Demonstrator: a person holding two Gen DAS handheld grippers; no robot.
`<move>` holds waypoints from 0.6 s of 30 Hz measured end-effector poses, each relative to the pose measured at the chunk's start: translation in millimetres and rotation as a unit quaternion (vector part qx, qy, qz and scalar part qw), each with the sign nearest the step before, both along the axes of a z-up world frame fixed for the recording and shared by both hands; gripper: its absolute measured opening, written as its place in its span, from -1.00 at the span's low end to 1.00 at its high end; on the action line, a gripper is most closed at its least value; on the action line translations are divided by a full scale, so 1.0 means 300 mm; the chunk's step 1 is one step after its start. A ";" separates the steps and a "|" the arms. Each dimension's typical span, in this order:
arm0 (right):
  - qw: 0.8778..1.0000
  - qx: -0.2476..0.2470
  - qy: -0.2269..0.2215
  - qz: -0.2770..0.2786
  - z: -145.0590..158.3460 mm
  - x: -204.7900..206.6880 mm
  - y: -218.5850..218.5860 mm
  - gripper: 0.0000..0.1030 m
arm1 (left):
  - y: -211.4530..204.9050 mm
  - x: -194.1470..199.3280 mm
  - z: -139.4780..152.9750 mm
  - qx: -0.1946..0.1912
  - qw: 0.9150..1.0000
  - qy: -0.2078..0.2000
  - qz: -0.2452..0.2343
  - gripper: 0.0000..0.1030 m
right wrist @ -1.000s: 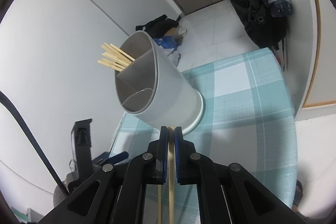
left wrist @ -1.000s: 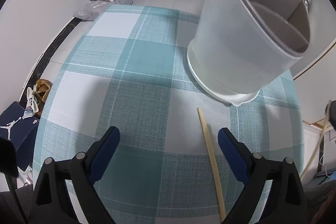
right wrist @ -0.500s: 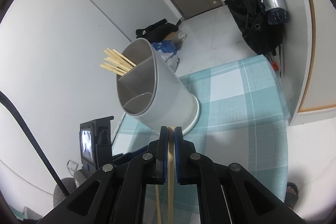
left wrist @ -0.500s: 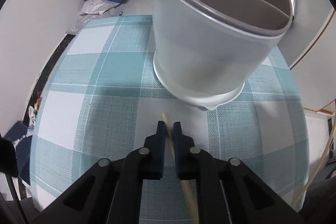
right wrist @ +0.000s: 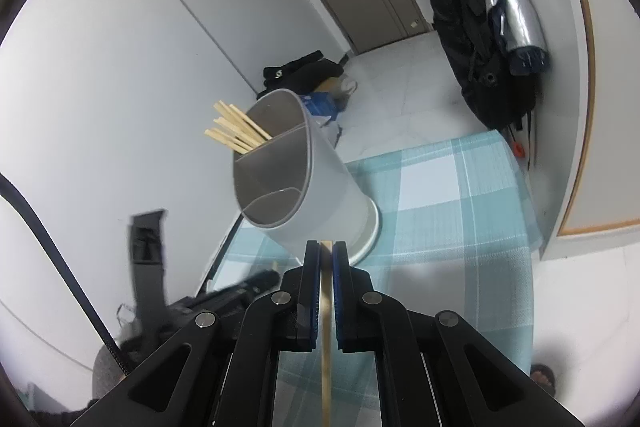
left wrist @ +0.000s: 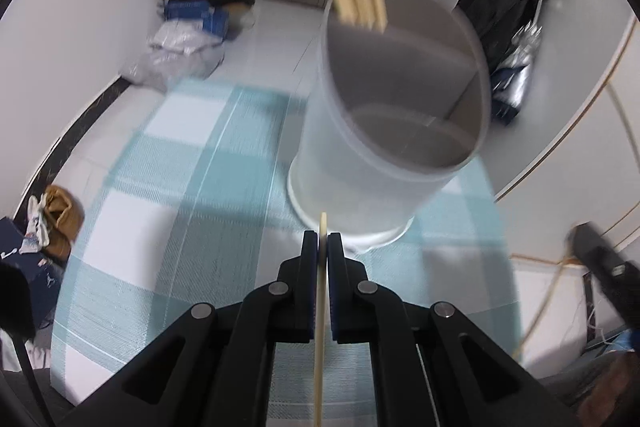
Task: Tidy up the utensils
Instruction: 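Lift both chopsticks and carry them over the white holder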
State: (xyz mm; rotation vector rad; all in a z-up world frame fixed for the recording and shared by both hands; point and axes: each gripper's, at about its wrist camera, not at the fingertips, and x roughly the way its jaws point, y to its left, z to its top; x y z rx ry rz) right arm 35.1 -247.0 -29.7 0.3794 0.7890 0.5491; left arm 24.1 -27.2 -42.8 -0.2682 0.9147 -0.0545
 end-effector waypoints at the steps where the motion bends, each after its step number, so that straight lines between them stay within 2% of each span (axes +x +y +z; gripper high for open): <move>1: 1.000 -0.003 -0.006 0.000 0.006 -0.006 0.001 -0.90 | -0.004 -0.005 0.015 0.002 1.000 -0.010 0.000 -0.97; 7: 0.999 -0.017 -0.034 -0.001 0.036 -0.031 0.008 -0.90 | -0.007 -0.037 0.111 0.001 0.998 -0.063 -0.009 -0.97; 11: 0.999 -0.022 -0.046 -0.001 0.047 -0.041 0.017 -0.90 | 0.000 -0.046 0.143 -0.021 0.997 -0.073 -0.015 -0.97; 18: 0.997 -0.040 -0.072 -0.002 0.066 -0.057 0.036 -0.90 | -0.017 -0.074 0.204 -0.008 0.996 -0.091 -0.017 -0.98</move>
